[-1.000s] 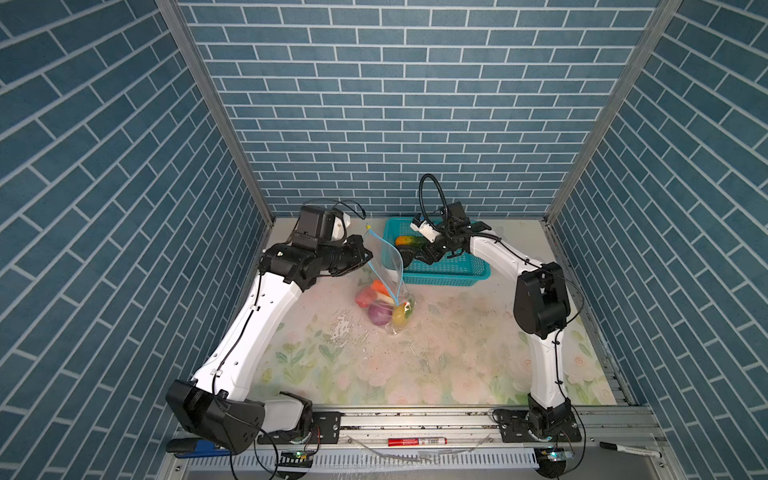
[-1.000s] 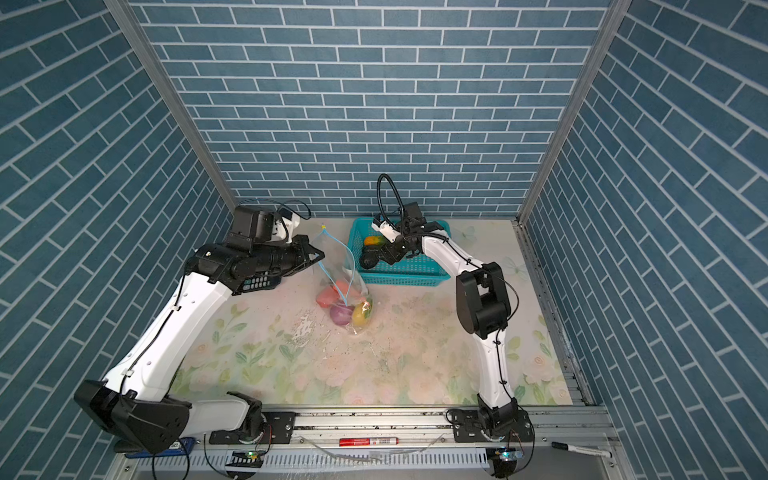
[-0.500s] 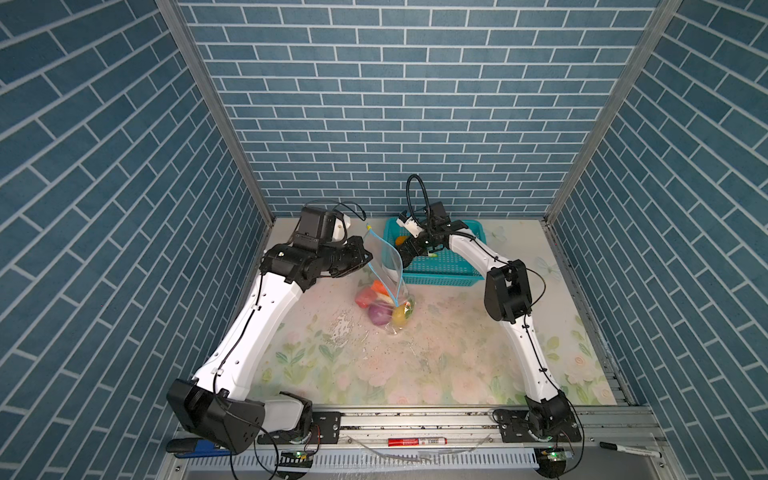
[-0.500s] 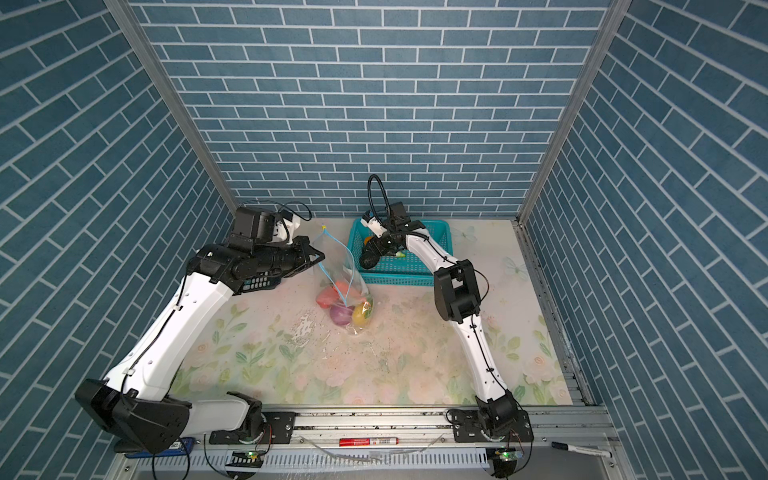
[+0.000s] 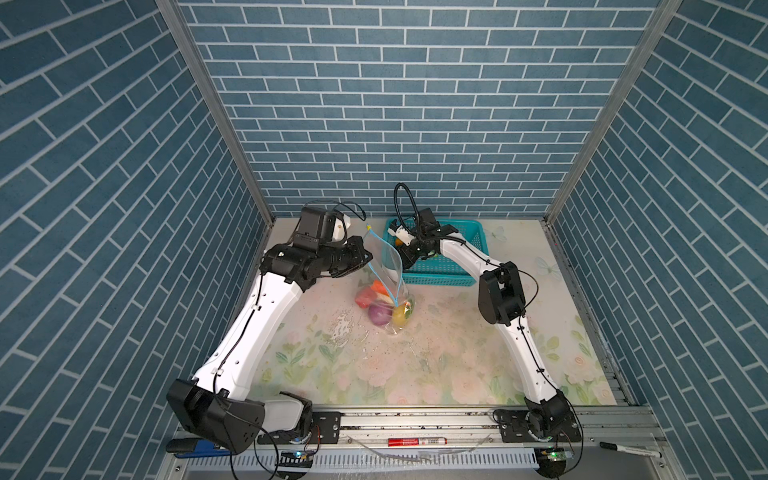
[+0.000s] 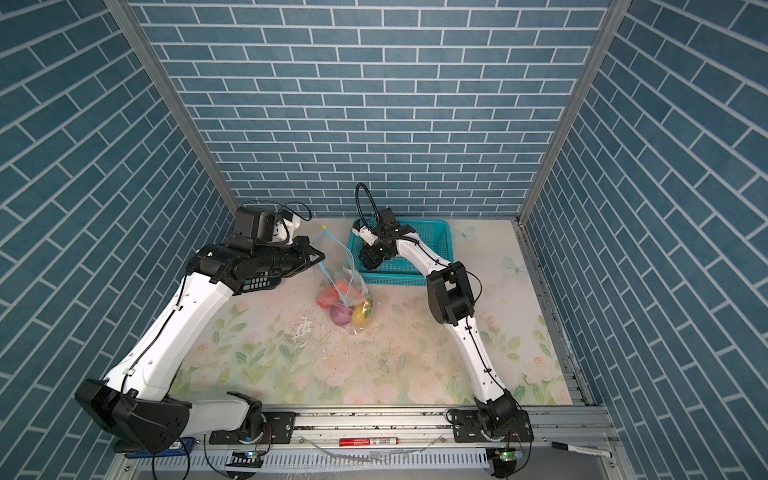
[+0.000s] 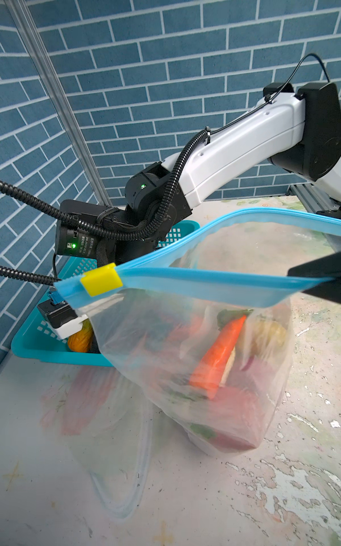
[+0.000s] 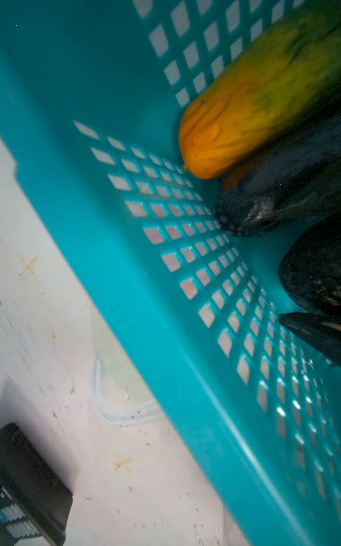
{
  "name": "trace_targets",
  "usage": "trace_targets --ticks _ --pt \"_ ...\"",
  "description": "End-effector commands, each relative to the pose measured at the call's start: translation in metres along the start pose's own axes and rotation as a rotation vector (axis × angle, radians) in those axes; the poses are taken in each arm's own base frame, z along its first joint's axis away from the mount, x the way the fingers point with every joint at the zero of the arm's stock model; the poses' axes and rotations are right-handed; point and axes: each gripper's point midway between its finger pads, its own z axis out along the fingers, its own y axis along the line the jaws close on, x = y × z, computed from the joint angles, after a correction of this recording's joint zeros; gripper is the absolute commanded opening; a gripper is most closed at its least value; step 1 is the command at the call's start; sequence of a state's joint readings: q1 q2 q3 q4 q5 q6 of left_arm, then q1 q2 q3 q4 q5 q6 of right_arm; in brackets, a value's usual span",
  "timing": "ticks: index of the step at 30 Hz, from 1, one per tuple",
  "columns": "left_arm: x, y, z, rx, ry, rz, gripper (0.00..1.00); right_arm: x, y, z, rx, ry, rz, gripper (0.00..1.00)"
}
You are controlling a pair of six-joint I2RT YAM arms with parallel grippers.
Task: Place the food in the zip-top bag and seal the zipper
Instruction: 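Lower the right gripper into the basket toward the black avocado, then close the right gripper on the black avocado in the basket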
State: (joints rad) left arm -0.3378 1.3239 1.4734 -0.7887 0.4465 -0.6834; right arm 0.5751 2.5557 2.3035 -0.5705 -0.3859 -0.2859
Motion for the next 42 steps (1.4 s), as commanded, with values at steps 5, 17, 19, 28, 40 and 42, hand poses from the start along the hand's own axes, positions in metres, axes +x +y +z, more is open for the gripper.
trace_targets --ticks 5,17,19,28,40,42 --pt "-0.001 0.005 0.000 -0.013 0.002 0.002 0.00 0.012 -0.015 -0.020 0.090 0.067 -0.038 0.48" --pt "-0.005 0.001 0.001 -0.005 -0.003 0.005 0.00 0.029 -0.026 -0.058 0.152 0.125 0.025 0.49" --pt "-0.005 0.001 0.000 -0.004 -0.004 0.005 0.00 0.034 -0.023 -0.059 0.139 0.143 0.033 0.52" --pt "-0.003 0.000 -0.003 0.001 -0.009 0.006 0.00 0.056 -0.026 -0.054 0.151 0.241 0.064 0.86" --pt "-0.002 0.000 -0.003 0.002 -0.007 0.005 0.00 0.062 -0.023 -0.046 0.120 0.262 0.121 0.78" --pt "-0.003 -0.001 -0.004 0.004 -0.011 0.007 0.00 0.060 -0.023 -0.045 0.115 0.258 0.121 0.77"
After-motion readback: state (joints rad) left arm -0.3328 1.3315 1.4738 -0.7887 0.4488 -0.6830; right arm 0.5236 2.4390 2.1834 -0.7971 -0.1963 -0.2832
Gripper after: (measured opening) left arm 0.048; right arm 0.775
